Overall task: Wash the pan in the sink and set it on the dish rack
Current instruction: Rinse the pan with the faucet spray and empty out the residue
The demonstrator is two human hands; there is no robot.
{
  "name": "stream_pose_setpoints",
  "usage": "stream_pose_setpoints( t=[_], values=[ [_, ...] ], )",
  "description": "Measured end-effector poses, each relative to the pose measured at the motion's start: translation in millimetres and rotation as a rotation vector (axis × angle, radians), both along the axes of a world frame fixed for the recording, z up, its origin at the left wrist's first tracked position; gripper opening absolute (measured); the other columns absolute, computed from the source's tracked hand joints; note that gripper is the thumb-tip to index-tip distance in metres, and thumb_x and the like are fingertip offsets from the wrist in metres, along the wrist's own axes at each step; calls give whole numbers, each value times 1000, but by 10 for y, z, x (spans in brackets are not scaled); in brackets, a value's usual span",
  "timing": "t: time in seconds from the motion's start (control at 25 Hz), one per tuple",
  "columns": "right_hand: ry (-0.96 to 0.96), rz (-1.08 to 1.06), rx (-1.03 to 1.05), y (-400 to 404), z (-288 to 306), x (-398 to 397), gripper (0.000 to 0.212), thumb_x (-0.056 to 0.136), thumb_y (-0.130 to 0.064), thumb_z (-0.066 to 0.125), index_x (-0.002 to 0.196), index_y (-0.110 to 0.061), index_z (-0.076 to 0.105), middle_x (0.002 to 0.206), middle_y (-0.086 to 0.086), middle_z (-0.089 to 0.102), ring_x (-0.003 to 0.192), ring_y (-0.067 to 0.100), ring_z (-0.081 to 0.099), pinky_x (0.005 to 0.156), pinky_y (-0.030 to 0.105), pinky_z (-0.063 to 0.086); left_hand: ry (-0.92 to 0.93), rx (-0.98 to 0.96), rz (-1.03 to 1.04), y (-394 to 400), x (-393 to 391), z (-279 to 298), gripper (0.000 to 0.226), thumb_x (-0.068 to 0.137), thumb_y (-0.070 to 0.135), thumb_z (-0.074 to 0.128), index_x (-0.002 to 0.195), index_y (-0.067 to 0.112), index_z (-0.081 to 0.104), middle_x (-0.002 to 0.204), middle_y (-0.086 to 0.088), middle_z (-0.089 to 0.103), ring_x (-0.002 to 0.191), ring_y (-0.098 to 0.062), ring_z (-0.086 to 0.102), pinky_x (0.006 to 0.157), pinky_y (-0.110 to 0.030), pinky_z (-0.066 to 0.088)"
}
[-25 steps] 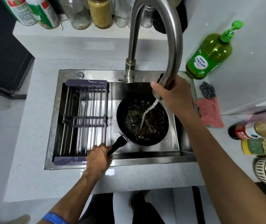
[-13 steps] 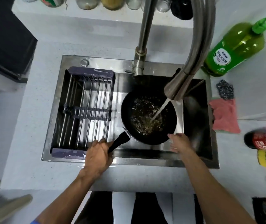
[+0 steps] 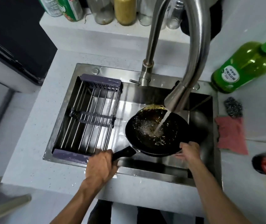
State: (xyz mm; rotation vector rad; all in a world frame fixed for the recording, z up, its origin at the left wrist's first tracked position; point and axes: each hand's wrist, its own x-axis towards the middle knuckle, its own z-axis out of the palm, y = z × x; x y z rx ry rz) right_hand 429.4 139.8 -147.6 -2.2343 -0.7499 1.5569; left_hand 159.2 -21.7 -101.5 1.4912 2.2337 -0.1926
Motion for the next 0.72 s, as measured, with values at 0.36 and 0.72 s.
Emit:
stream_pose_setpoints(
  t=[0.36,0.72],
  values=[
    [-811,710,298,116,1820,-348,23,88,-25,54,96,-3,50,86,10,51,80,27,52,68,33,33,-792,117,-10,-368,-183,13,44,87,68,48,82,24,53,61,7,55,53,-11,51,50,-36,40],
    [-974,855,275,-26,2340,-683,21,88,-29,56,89,-9,59,86,10,61,75,28,55,66,31,44,-966,-182,8,-140,-506,267,25,87,41,68,84,17,62,66,6,50,58,-5,47,53,-22,35]
  ],
)
